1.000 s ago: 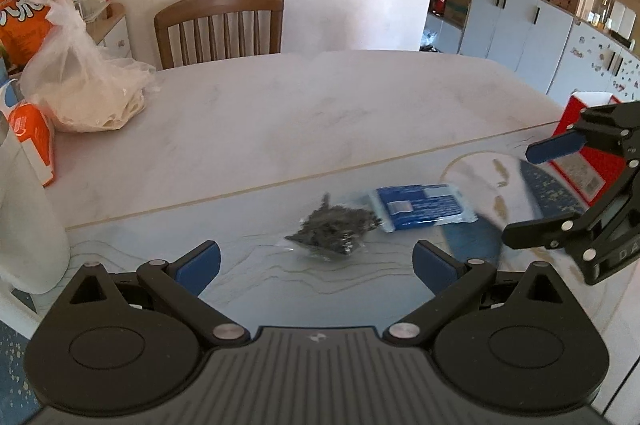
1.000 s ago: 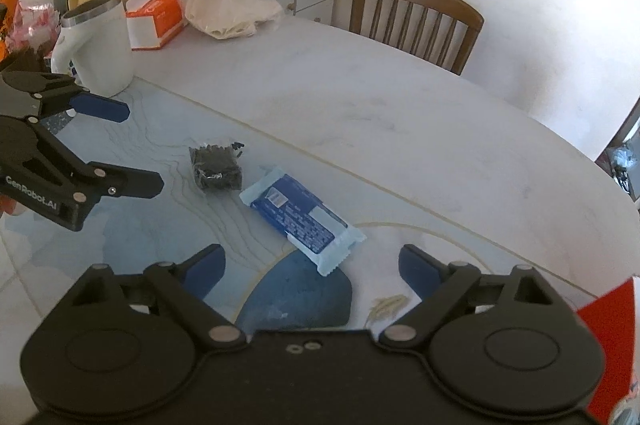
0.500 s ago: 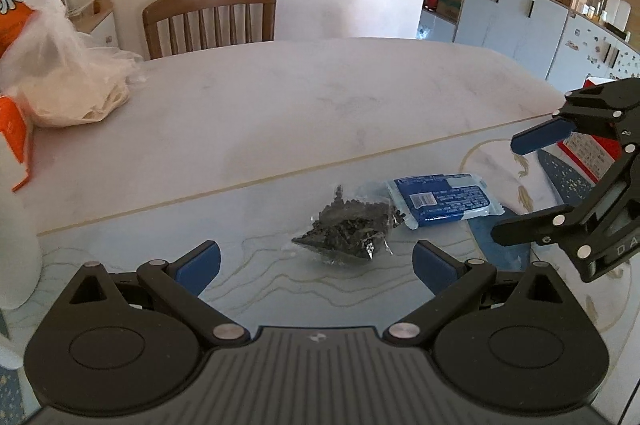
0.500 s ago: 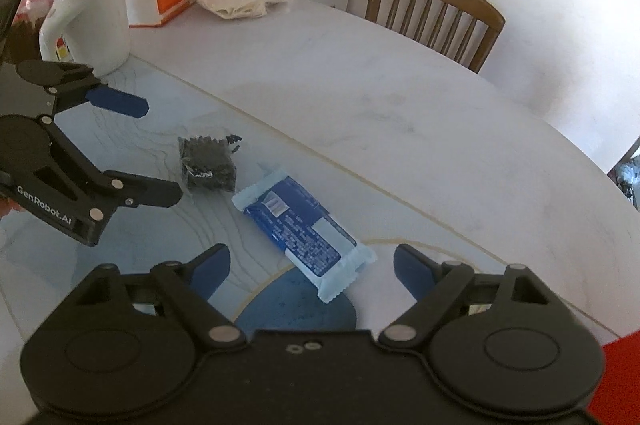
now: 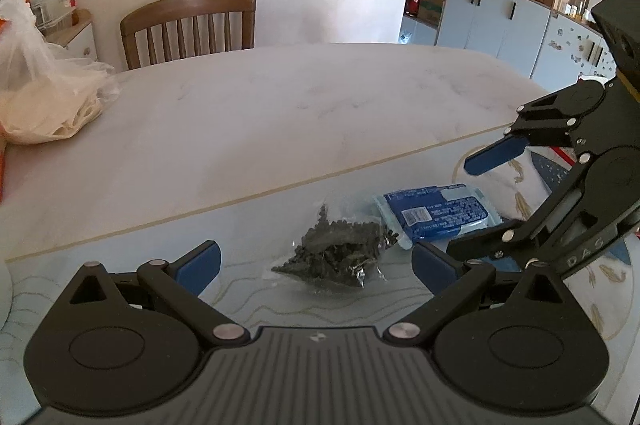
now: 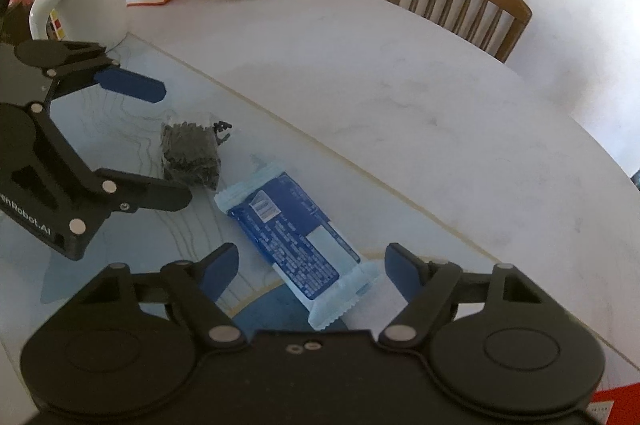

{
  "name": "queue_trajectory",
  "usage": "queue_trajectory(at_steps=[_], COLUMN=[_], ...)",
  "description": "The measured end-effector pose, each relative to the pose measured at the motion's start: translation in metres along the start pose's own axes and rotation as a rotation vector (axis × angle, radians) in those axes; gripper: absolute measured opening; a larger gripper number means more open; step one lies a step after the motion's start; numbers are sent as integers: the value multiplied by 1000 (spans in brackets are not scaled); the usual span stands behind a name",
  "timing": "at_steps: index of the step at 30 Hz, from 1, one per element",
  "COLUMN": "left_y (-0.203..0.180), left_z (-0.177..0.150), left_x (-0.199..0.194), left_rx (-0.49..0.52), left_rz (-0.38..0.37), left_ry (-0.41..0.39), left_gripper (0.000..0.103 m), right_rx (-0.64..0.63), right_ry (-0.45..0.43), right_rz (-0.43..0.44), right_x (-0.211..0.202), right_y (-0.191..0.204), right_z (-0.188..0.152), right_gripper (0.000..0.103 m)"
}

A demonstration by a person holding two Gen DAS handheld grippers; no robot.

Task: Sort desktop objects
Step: 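Grasp the dark crumpled bag with the left tool while the right tool grasps the blue bar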

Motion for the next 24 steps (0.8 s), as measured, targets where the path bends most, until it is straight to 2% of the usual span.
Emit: queue_trajectory(at_steps=[9,12,16,20,24], left_y=[0,-2,-4,-4,-5], left_z=[1,1,0,1,2], left_x=[8,10,14,15,15], left_rx=[-17,-22,-26,-21,-16], left_rz=[-9,-17,-29,-32,-37], left_ry=[11,12,23,20,19], left_gripper=[102,101,90,84,70], right_rx=[52,73,43,38,31], right_ry=[-17,-21,-19,-15,-14], right_rz=[38,65,82,84,89], right_x=[7,6,3,2,3], right_y=[-2,-2,4,6,8], right_z=[2,1,2,3,5], right_gripper=[77,72,59,54,49])
Point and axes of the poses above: each gripper's, at about its wrist camera, not at the fingertips, and x roughly the way its jaws point, y to its left, z to its top, the point moved 10 cm from there along x, roughly the way its jaws point, and after that the axes turned 6 degrees about z, right-handed, at the moved point
